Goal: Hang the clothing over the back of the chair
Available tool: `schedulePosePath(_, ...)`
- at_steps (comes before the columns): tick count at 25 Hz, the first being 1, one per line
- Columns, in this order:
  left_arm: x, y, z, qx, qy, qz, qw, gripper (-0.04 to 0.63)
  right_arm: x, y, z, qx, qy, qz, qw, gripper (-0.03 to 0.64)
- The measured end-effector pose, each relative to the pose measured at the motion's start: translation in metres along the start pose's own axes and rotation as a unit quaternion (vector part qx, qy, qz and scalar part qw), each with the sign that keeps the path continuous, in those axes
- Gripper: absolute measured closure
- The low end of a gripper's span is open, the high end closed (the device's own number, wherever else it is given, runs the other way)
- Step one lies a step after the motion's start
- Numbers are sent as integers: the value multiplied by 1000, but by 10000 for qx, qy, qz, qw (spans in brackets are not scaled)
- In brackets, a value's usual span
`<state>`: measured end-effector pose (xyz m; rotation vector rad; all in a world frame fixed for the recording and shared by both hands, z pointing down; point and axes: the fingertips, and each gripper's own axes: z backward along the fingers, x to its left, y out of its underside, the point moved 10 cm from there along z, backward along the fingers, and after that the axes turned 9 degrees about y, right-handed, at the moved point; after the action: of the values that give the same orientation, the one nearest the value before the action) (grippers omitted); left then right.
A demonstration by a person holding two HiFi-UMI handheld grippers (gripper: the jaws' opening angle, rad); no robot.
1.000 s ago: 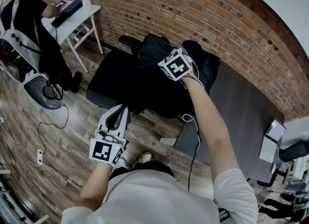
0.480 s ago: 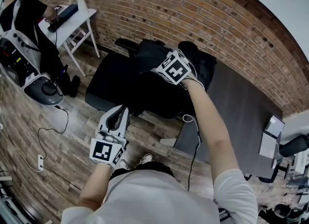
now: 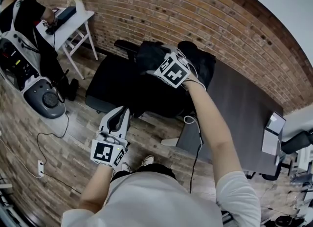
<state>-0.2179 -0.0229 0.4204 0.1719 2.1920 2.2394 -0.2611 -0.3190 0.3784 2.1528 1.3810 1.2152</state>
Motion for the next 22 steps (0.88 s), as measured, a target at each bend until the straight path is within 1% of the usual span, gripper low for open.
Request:
schedulePosePath(4,-3,-2,4,-38,109,6,9999,557,-1,-11,14,-275,-59,-493,9984,166)
schedulePosePath(7,-7,-4,8,-82,167,-15,9998,557,3,-15,22,-261,143,-332,9990,166)
schedulePosePath(9,-8,-5,15,-106,183,-23,9998,557,8,-12,25,-221,158,-407,9988,166)
schedulePosePath(14,-6,-3,32,-140,223,42,9996,557,31,11,28,32,201,-708,9973,167)
schedulePosePath(17,-7,-1,38,-127,292,90,9995,557,43,28,33,134,318,-955,9948,167)
schedulePosePath(20,-11,3,42,-110,375,140,9991,557,53,44,44,157,509,-1341,9895,169)
schedulePosePath(22,-13,7,44,-73,437,177,9989,557,58,56,52,142,641,-1667,9838,186)
